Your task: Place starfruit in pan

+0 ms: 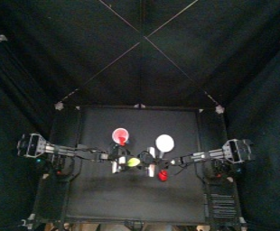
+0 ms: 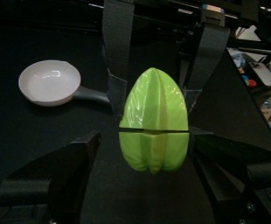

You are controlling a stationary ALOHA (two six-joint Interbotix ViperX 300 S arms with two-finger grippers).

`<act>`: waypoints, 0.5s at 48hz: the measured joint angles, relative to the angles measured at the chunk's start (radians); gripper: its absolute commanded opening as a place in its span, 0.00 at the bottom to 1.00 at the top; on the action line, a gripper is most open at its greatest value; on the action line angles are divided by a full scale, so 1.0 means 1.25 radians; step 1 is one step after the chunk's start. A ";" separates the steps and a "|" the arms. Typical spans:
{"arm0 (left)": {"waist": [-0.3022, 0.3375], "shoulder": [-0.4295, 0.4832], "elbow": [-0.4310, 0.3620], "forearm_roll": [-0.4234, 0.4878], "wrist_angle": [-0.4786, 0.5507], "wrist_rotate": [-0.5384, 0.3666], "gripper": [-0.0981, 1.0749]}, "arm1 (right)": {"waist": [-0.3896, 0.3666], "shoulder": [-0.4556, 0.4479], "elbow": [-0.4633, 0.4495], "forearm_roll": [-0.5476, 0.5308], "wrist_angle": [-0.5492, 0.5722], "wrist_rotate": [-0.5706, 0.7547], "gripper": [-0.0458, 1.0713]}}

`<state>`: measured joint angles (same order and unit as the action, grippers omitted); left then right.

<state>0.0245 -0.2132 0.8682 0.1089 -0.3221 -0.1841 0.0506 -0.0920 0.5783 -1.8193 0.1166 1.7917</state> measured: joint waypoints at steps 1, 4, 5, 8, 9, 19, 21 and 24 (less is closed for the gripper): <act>0.000 0.000 0.000 0.000 0.000 0.001 0.97 | 0.000 0.001 0.000 0.000 0.001 0.000 0.68; 0.001 0.000 0.000 0.000 0.000 0.000 0.97 | 0.000 0.001 0.001 0.001 0.001 0.000 0.68; 0.001 0.000 0.000 0.000 0.000 0.000 0.97 | 0.000 0.001 0.000 0.002 0.001 0.000 0.68; 0.001 -0.002 0.000 0.000 0.000 0.001 0.97 | 0.000 0.000 0.002 0.006 0.001 0.000 0.68; 0.000 -0.004 0.000 0.000 0.000 0.001 0.97 | 0.000 -0.001 0.005 0.007 0.002 0.001 0.68; 0.000 -0.029 0.018 0.001 0.000 0.001 0.97 | 0.000 -0.056 0.050 0.036 0.026 0.001 0.68; 0.000 -0.038 0.023 0.002 0.000 0.001 0.97 | 0.000 -0.070 0.060 0.040 0.034 0.001 0.68; 0.000 -0.054 0.034 0.002 0.000 0.001 0.97 | 0.000 -0.091 0.081 0.048 0.049 0.002 0.68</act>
<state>0.0245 -0.2807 0.9112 0.1120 -0.3221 -0.1825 0.0506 -0.2056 0.6796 -1.7595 0.1779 1.7948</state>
